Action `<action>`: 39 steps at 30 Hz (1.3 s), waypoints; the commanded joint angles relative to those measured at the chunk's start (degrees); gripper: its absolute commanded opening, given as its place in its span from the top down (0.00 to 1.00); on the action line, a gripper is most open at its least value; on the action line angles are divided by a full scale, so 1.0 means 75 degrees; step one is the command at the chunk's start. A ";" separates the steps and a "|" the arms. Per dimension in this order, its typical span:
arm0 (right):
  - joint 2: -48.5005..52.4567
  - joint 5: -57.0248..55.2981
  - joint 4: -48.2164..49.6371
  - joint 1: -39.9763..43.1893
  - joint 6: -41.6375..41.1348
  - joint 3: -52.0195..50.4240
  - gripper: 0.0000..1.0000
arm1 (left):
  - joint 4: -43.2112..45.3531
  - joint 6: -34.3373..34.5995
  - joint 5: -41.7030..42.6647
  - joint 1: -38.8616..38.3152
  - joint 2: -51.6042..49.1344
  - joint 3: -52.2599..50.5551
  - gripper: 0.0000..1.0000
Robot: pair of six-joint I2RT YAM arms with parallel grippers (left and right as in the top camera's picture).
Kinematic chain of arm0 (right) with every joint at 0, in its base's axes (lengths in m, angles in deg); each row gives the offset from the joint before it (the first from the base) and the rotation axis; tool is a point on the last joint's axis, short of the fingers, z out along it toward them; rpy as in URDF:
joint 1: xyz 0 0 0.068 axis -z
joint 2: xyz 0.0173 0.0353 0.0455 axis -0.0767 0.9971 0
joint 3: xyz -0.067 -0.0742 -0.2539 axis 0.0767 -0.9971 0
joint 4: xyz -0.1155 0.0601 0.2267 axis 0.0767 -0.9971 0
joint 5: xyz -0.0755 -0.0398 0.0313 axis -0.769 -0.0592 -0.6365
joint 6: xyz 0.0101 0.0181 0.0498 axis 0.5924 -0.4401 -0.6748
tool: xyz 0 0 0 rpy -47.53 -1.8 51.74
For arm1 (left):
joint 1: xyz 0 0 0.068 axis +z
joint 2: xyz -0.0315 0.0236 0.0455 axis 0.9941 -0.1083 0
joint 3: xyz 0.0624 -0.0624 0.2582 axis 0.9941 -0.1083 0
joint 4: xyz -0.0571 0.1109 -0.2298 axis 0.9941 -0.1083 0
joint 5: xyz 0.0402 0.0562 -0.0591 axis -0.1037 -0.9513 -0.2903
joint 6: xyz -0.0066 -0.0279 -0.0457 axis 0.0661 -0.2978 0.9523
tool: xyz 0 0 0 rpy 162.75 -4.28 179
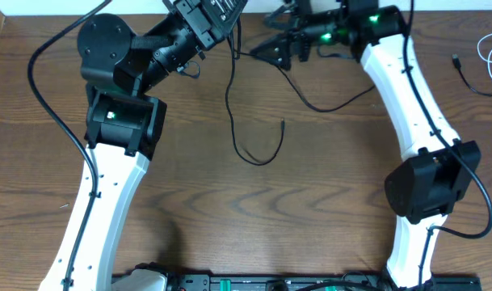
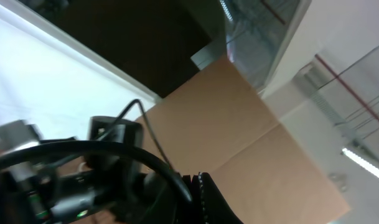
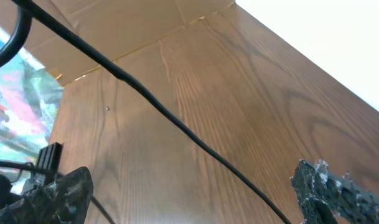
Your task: Untangle cables
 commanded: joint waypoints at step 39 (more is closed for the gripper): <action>-0.4095 -0.4669 -0.0787 0.5164 -0.3066 0.0213 0.99 | -0.6779 -0.5528 -0.3535 0.0026 -0.0554 0.0096 0.33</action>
